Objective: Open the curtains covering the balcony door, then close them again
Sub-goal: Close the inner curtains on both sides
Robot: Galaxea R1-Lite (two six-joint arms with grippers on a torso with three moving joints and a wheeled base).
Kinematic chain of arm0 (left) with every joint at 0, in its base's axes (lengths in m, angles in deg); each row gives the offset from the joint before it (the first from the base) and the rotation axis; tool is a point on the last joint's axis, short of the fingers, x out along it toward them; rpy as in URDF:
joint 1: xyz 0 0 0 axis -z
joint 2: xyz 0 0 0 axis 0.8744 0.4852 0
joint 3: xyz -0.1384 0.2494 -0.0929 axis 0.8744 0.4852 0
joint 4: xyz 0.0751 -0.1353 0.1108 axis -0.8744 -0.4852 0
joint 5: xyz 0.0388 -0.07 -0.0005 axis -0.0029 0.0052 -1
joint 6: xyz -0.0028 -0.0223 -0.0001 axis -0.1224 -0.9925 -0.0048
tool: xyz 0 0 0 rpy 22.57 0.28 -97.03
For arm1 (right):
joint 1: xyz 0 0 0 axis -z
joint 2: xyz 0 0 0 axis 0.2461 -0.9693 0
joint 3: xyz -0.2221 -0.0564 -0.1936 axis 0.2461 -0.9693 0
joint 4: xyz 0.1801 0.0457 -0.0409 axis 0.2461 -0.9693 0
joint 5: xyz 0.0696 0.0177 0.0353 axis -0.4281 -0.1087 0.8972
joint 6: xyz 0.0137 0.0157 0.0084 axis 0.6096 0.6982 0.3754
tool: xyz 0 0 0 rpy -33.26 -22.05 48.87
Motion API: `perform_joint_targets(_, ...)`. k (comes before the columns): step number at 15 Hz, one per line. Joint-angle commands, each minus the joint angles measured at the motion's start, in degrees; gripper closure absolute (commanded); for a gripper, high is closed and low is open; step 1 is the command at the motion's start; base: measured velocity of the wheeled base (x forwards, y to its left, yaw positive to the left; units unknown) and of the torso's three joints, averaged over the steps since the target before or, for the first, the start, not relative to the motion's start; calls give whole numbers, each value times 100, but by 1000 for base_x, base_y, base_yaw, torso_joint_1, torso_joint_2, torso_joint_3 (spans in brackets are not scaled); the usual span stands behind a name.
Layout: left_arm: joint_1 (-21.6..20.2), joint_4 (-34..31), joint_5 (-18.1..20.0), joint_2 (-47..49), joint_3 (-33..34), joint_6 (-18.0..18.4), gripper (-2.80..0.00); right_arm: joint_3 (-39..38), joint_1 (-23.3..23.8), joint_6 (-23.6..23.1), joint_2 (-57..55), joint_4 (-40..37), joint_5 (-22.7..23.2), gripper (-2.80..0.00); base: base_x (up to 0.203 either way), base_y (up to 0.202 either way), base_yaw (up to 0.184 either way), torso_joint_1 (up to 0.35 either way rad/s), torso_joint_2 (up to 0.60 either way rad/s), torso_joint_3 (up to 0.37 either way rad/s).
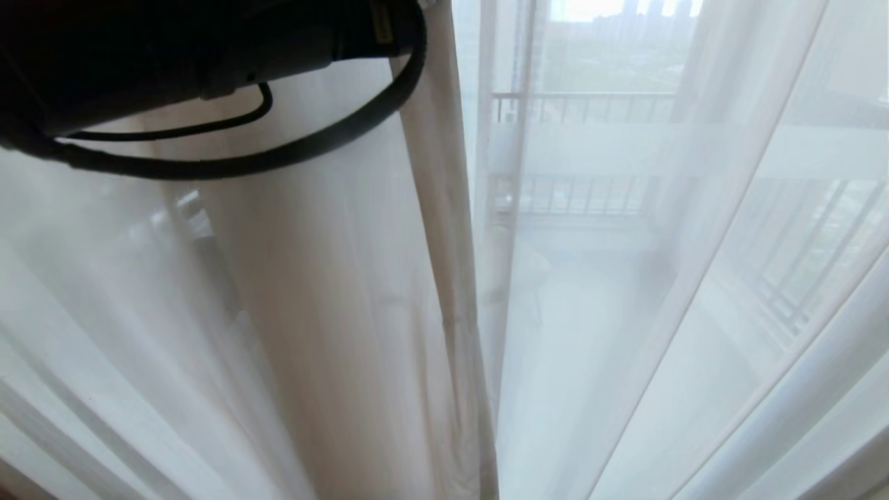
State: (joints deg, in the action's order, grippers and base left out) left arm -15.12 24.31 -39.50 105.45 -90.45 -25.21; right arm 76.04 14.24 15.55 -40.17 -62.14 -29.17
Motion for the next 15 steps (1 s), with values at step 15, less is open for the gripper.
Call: perform_joint_targets(15, -2862, -58, 2, -1333, 1276, -2, 0, 1, 0, -8, -2, -2, 3, 0, 0, 0, 0, 0, 0, 0)
